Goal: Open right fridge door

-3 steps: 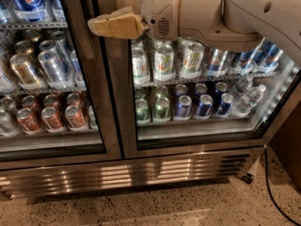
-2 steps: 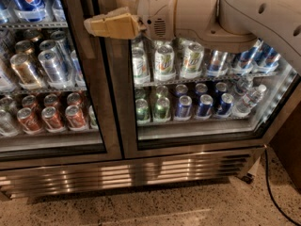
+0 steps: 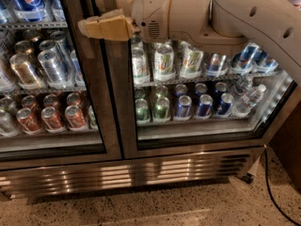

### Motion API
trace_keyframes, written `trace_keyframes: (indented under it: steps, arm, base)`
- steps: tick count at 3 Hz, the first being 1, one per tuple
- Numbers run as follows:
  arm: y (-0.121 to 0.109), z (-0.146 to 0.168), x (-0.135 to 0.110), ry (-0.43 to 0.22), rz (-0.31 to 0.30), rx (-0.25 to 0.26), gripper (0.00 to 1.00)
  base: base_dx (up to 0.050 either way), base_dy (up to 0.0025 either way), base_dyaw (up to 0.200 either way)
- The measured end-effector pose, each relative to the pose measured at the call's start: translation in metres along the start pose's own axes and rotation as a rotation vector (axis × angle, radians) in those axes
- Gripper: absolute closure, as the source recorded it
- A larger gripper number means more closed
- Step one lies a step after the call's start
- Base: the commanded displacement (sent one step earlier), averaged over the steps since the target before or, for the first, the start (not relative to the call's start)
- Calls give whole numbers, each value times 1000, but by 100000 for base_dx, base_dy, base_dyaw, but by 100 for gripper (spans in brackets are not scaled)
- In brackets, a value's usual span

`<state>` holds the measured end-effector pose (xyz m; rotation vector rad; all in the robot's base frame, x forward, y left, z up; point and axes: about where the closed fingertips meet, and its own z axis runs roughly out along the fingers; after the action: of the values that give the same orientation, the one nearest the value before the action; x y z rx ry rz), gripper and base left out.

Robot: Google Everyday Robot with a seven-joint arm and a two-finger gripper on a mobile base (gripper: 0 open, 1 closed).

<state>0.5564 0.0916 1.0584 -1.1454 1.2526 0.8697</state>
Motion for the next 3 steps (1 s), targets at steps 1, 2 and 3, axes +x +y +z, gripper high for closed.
trace_keyframes:
  steps: [1, 2, 3]
  arm:
    - [4, -4, 0, 11, 4, 2, 59]
    - [4, -4, 0, 11, 4, 2, 82]
    - [4, -4, 0, 11, 4, 2, 100]
  base:
    - [0, 0, 0]
    - [0, 0, 0]
    - [0, 0, 0]
